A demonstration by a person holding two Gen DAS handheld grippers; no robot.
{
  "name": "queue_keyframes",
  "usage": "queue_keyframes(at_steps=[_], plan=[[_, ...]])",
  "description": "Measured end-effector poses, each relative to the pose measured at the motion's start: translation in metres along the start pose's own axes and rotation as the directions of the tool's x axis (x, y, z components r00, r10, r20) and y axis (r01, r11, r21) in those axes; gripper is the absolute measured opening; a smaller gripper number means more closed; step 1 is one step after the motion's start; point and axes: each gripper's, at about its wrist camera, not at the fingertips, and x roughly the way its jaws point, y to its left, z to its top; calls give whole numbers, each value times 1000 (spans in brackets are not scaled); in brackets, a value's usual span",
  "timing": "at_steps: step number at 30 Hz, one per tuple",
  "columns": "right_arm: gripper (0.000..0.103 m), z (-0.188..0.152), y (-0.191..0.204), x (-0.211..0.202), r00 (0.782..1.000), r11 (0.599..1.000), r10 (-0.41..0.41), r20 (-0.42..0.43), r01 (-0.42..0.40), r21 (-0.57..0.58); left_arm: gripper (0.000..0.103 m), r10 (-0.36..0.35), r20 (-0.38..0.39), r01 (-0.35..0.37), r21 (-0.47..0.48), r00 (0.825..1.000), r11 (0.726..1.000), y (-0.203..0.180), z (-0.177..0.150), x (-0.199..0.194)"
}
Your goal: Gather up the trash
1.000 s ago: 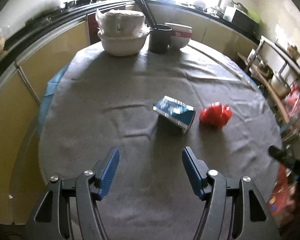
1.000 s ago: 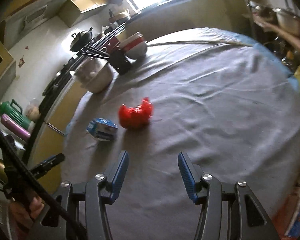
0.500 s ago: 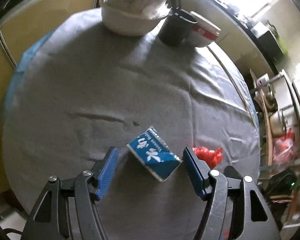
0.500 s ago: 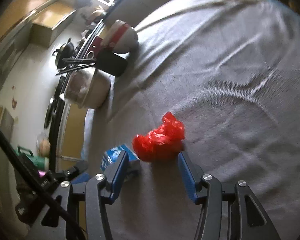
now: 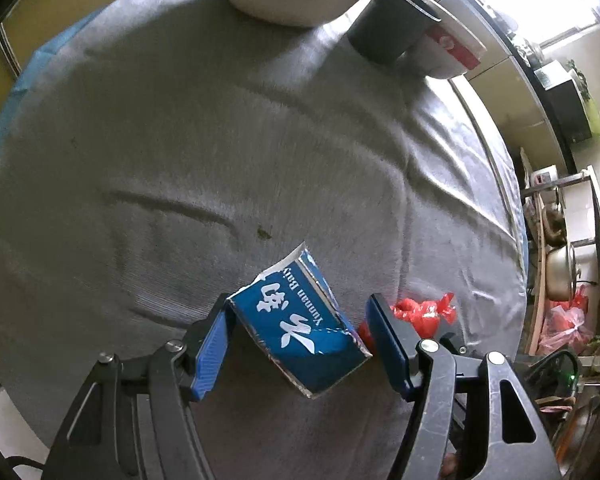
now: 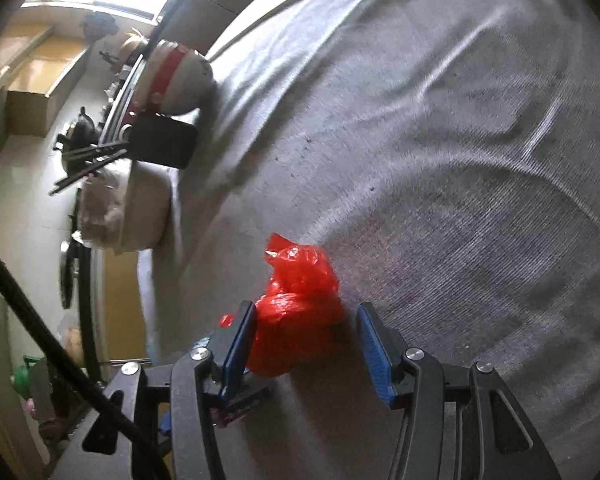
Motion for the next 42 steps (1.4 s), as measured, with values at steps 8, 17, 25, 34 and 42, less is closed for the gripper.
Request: queue_keyframes(at_steps=[8, 17, 25, 34, 42], plan=[[42, -4, 13, -5, 999, 990, 23, 49, -16, -139, 50, -17, 20, 16, 32, 1000, 999, 3, -9, 1], [41, -16, -2, -63, 992, 965, 31, 123, 2, -261, 47, 45, 88, -65, 240, 995, 969, -23, -41, -30], [41, -43, -47, -114, 994, 953, 13, 113, 22, -302, 47, 98, 114, -140, 456, 989, 879, -43, -104, -47], [41, -86, -74, -136, 997, 920, -23, 74, 50, -389, 47, 200, 236, -304, 594, 951, 745, -50, -167, -52], [41, -94, -77, -130, 995, 901, -64, 70, 88, -425, 47, 233, 270, -354, 617, 934, 703, -51, -183, -42]])
